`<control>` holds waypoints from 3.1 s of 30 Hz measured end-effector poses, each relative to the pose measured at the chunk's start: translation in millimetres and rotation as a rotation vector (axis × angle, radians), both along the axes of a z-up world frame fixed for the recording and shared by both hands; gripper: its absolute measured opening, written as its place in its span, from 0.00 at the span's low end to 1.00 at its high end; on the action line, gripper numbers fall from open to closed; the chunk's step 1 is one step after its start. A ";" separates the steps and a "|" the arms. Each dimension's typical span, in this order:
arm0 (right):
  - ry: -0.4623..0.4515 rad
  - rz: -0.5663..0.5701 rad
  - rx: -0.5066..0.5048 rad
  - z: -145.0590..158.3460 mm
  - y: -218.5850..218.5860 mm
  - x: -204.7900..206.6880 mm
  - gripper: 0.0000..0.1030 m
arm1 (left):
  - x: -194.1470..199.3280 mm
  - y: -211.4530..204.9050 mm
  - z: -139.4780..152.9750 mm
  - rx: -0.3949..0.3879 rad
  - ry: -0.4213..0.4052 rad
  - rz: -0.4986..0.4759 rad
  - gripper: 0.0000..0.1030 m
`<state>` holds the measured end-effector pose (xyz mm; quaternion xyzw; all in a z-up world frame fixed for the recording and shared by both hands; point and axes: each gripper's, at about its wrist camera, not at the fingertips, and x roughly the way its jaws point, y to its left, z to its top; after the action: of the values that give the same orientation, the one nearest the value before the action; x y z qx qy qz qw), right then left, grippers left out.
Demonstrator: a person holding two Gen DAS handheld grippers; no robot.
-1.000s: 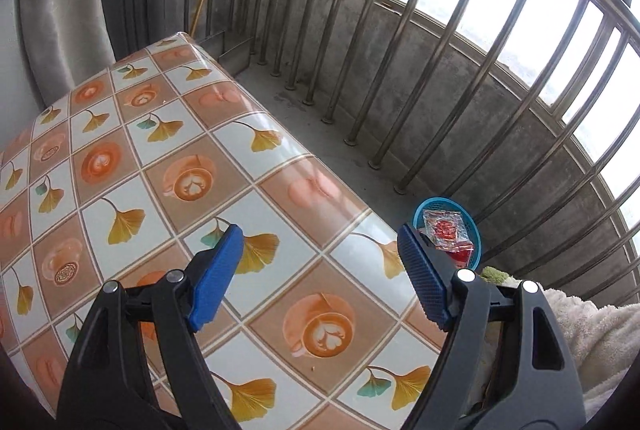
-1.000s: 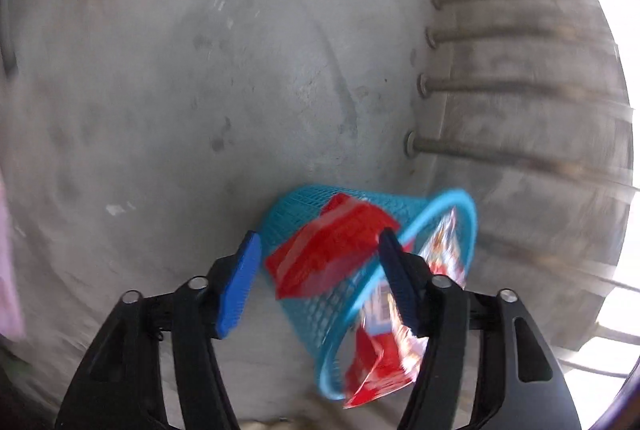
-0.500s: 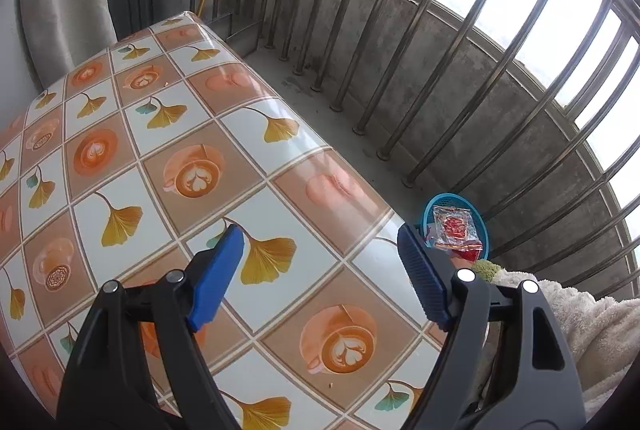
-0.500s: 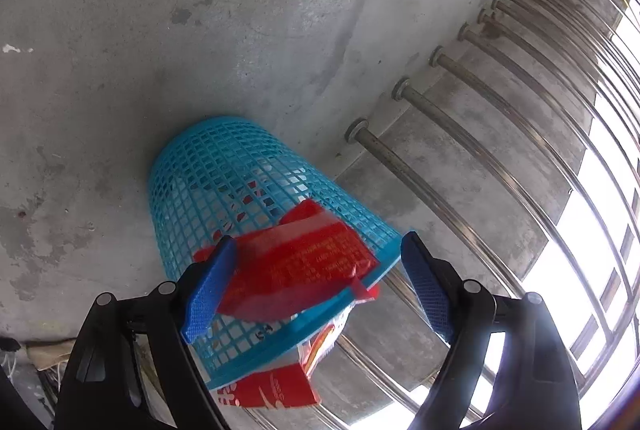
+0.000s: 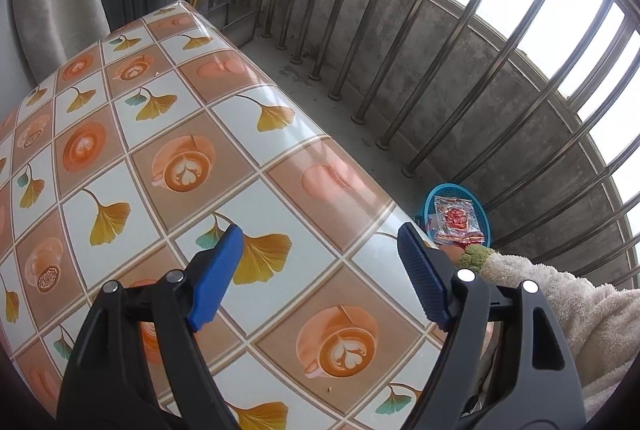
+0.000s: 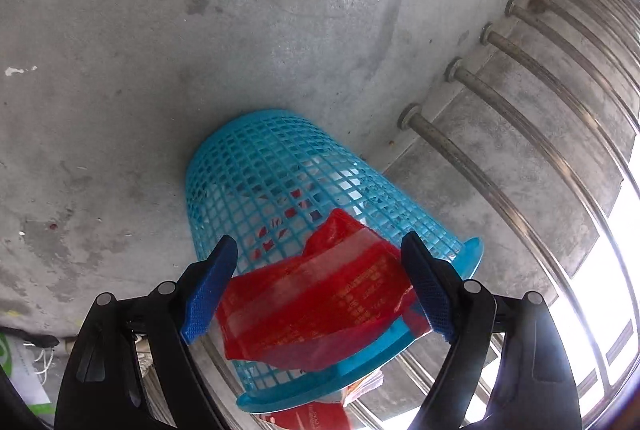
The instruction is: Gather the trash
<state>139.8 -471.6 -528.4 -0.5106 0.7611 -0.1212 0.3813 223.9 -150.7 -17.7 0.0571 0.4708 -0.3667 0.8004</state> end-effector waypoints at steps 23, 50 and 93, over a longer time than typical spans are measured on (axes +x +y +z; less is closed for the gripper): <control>-0.441 -0.150 0.158 92.9 -0.6 32.2 0.15 | -16.6 2.1 14.3 -0.028 -0.041 -0.033 0.73; -1.077 -1.449 0.563 162.8 -234.1 -108.4 0.55 | -22.8 3.5 22.0 -0.034 -0.055 -0.022 0.73; -1.399 -1.769 0.908 189.4 -261.4 -140.1 0.46 | -75.1 94.0 30.7 -0.120 -0.092 0.187 0.74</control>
<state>-0.3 -733.0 -339.0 0.5405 0.4498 -0.3111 0.6394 148.8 -56.8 13.0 -0.0182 0.4143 -0.3150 0.8537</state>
